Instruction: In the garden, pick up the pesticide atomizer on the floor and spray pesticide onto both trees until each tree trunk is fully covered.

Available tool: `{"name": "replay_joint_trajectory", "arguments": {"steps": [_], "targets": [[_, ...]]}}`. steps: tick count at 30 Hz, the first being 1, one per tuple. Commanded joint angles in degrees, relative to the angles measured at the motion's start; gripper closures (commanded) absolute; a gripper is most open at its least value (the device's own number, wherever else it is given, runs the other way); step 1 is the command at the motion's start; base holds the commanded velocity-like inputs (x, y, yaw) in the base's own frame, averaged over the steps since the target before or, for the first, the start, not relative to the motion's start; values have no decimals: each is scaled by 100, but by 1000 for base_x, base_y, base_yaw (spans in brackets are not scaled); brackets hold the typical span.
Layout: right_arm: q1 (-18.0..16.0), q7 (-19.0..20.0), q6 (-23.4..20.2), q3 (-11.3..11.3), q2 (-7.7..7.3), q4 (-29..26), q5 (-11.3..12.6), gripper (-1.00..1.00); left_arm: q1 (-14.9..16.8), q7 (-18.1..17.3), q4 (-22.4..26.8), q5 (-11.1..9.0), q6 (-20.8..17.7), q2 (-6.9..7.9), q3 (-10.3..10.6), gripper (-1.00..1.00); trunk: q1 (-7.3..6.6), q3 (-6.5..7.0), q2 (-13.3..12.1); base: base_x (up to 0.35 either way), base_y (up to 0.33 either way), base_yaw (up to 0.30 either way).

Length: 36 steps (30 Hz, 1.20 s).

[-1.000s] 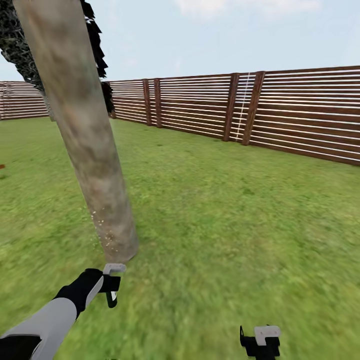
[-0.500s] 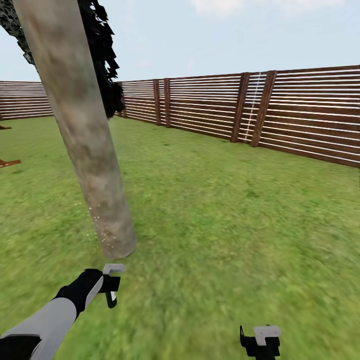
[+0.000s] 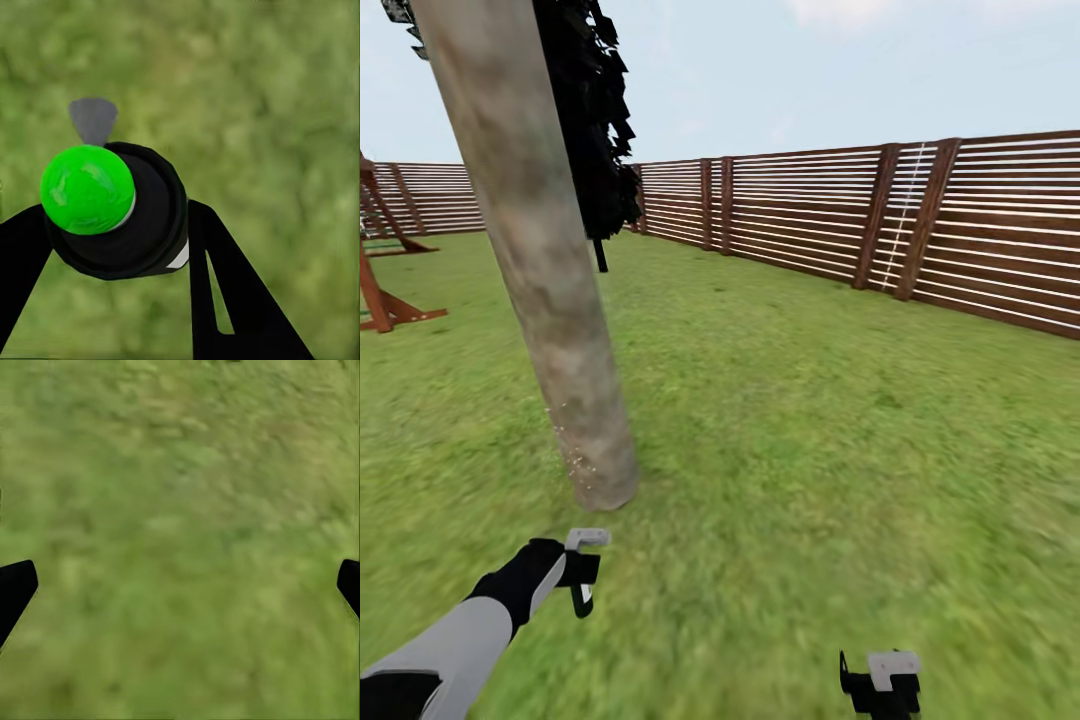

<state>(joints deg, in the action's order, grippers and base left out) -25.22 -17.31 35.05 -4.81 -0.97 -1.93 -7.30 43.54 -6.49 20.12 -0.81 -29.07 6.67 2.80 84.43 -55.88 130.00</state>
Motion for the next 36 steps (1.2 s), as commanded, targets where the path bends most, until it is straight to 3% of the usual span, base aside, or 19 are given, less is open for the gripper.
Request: {"name": "replay_joint_trajectory", "arguments": {"steps": [1,14,19,26,36], "targets": [[0,0,-1,0,0,0,0,-100,-10,-1,5,-2,3,0,-2,100,0,0,0,266,-157,278],[0,0,0,0,-1,0,0,-100,-21,-1,10,-6,6,-8,2,100,0,0,0,286,-144,275],[0,0,1,3,-8,8,-8,-100,-24,-1,10,-6,14,-16,9,100,0,0,0,261,-177,48],[17,0,-1,4,-9,0,0,-100,-22,-1,10,-6,15,-25,10,100,0,0,0,36,-268,13],[18,0,1,-3,-6,2,0,-100,-27,-1,10,-6,15,-17,10,100,0,0,0,1,-273,252]]}}
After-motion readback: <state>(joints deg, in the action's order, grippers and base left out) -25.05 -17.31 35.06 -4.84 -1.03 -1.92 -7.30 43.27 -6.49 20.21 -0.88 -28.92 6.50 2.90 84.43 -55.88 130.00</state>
